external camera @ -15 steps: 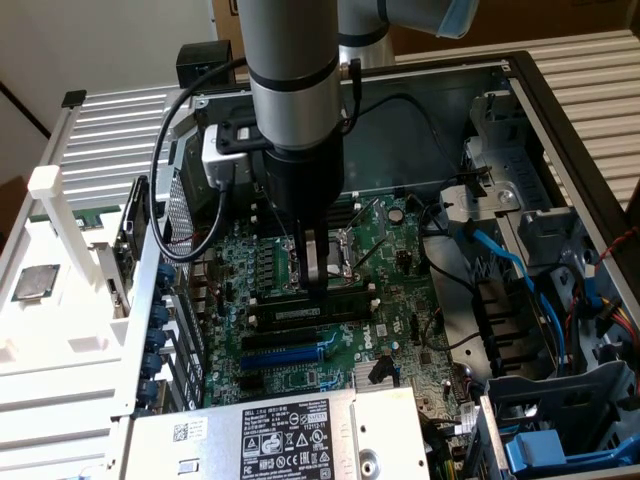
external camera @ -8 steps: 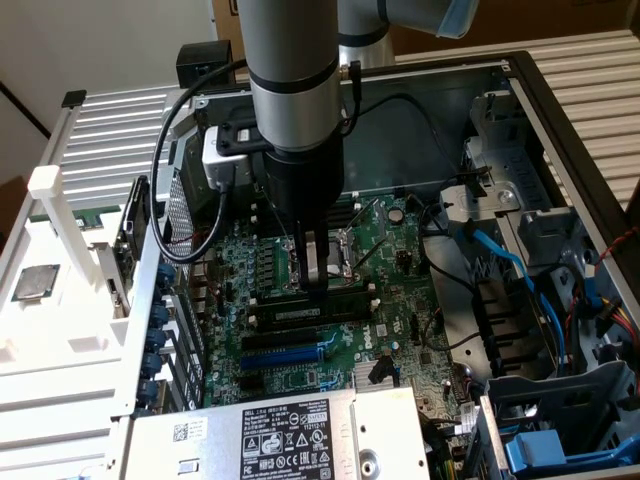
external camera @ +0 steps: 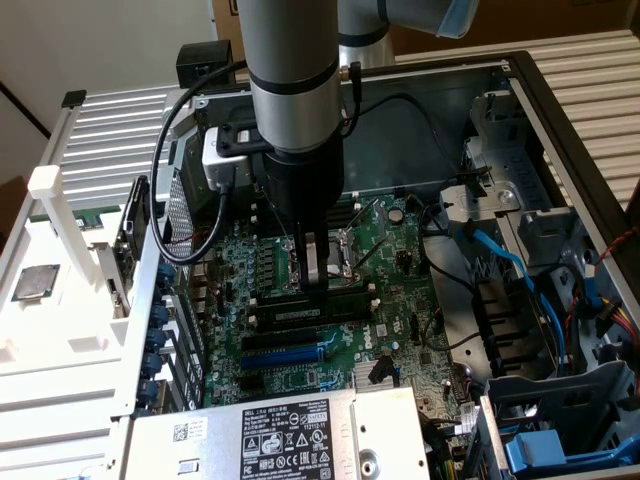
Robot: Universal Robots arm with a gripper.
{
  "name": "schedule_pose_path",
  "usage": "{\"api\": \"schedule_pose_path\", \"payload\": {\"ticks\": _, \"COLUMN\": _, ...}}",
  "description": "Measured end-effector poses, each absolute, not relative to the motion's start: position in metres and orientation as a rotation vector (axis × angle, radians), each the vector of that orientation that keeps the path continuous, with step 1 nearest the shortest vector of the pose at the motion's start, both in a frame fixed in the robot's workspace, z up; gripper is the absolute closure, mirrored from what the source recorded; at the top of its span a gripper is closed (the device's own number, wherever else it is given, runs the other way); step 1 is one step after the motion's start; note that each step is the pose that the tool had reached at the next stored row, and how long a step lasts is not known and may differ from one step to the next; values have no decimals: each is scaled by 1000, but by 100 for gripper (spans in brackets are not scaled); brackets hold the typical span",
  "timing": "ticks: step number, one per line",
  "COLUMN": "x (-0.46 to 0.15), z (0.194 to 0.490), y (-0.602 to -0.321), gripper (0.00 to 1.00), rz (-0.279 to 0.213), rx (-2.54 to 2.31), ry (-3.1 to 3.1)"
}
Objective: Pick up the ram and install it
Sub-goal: 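Press down the ram until it locks into place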
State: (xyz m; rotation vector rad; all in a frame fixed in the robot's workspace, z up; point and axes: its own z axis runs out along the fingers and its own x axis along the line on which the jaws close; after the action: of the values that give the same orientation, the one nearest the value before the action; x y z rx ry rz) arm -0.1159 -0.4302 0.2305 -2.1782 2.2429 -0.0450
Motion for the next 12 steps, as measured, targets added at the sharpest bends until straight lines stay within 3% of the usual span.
{"api": "schedule_pose_path", "payload": {"ticks": 12, "x": -116, "z": 229, "y": -430, "gripper": 90, "rz": -45, "rx": -2179, "ry": 2243}}
